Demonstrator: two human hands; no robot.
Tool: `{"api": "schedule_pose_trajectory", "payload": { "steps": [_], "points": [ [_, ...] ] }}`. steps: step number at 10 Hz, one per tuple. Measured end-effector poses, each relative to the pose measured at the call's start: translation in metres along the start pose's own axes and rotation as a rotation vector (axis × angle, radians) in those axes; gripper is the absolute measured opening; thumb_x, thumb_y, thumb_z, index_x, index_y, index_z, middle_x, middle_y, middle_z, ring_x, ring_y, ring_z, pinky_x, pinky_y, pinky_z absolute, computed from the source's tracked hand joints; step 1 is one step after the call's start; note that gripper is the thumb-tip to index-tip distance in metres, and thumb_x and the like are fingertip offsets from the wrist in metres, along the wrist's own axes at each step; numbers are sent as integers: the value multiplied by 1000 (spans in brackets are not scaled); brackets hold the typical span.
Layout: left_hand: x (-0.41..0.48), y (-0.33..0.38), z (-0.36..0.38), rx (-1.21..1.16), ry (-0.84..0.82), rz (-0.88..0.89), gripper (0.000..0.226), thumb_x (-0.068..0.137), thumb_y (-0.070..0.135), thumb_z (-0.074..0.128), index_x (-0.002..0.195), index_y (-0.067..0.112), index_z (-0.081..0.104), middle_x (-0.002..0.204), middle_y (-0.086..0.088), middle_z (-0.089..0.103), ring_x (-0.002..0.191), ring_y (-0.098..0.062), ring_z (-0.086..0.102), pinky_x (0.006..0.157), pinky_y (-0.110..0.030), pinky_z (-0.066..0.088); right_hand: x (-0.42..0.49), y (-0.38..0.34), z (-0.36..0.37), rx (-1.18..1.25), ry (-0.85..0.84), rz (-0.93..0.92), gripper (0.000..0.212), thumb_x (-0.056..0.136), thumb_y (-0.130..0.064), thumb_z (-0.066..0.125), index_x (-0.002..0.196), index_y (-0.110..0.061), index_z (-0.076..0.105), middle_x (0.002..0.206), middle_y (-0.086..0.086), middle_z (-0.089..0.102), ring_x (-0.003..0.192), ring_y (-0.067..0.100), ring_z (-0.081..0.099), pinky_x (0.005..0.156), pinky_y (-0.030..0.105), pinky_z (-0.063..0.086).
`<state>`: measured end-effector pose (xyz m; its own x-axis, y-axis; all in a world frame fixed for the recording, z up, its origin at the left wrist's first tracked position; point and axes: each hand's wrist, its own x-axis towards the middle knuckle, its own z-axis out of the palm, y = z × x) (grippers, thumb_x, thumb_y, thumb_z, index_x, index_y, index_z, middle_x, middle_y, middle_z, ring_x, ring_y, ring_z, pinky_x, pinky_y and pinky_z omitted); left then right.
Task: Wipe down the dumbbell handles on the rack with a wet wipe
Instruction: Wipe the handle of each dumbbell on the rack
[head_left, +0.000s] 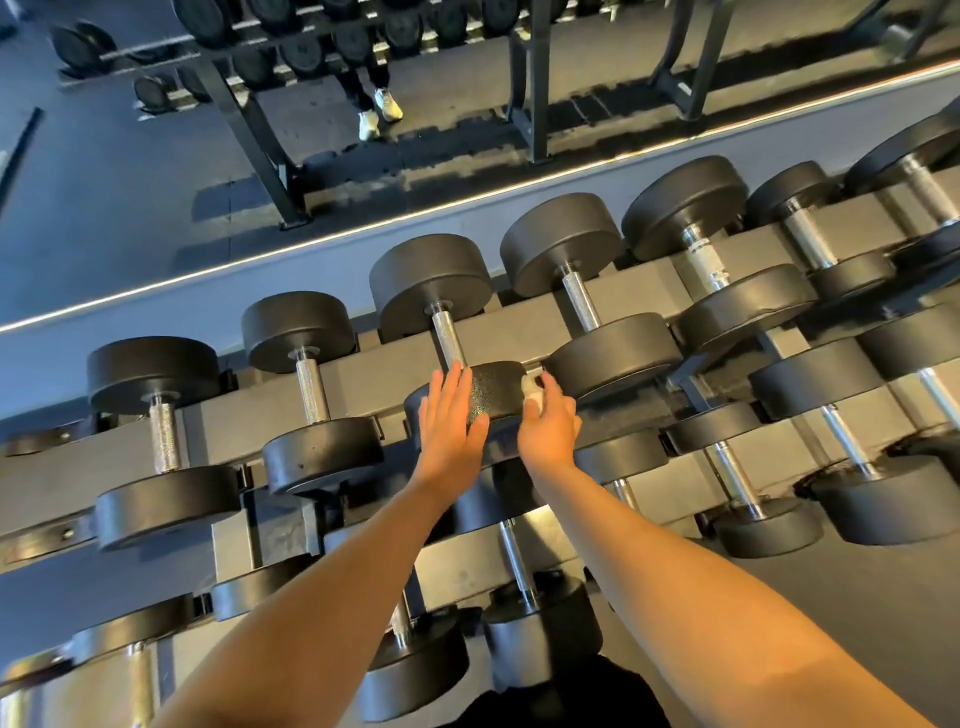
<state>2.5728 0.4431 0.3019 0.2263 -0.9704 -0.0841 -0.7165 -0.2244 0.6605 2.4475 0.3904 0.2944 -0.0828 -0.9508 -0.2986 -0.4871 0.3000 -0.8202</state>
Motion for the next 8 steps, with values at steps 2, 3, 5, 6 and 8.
{"api": "schedule_pose_trajectory", "payload": {
  "steps": [2, 3, 5, 6, 8],
  "points": [
    [-23, -12, -7, -313, 91, -117, 58, 106, 12, 36, 160, 16, 17, 166, -2, 20, 153, -9, 13, 127, -37, 12, -33, -6, 16, 30, -47, -372, 20, 96, -18, 62, 115, -21, 62, 115, 0, 52, 108, 17, 41, 93, 33, 42],
    [-35, -17, -11, -481, 122, -133, 52, 107, 20, 37, 158, 19, 25, 164, 2, 27, 149, -6, 24, 125, -33, 20, -39, -12, 27, -206, -169, -558, 26, 95, -26, 65, 120, -24, 67, 117, 0, 53, 112, 18, 39, 96, 31, 40],
    [-37, -13, -9, -251, 205, 29, 52, 104, 18, 32, 154, 3, 34, 162, -12, 31, 151, -27, 27, 124, -39, 24, -42, -14, 30, -329, -372, -609, 28, 98, -22, 62, 126, -25, 63, 118, -7, 52, 116, 13, 36, 100, 22, 37],
    [-28, -23, 0, -315, 134, 31, 51, 110, 16, 31, 159, 19, 15, 167, 4, 13, 156, -15, 9, 127, -39, 14, -43, -25, 19, -170, -349, -554, 42, 93, -2, 60, 131, -19, 56, 117, -1, 49, 107, 12, 42, 93, 20, 40],
    [-13, -41, 14, -244, 170, -31, 53, 111, 20, 28, 160, 26, 10, 164, 15, -3, 153, -7, -12, 127, -36, -1, -36, -35, 19, -173, -312, -485, 40, 87, 2, 62, 122, -18, 64, 114, -3, 45, 91, 9, 51, 88, 19, 45]
  ]
}}
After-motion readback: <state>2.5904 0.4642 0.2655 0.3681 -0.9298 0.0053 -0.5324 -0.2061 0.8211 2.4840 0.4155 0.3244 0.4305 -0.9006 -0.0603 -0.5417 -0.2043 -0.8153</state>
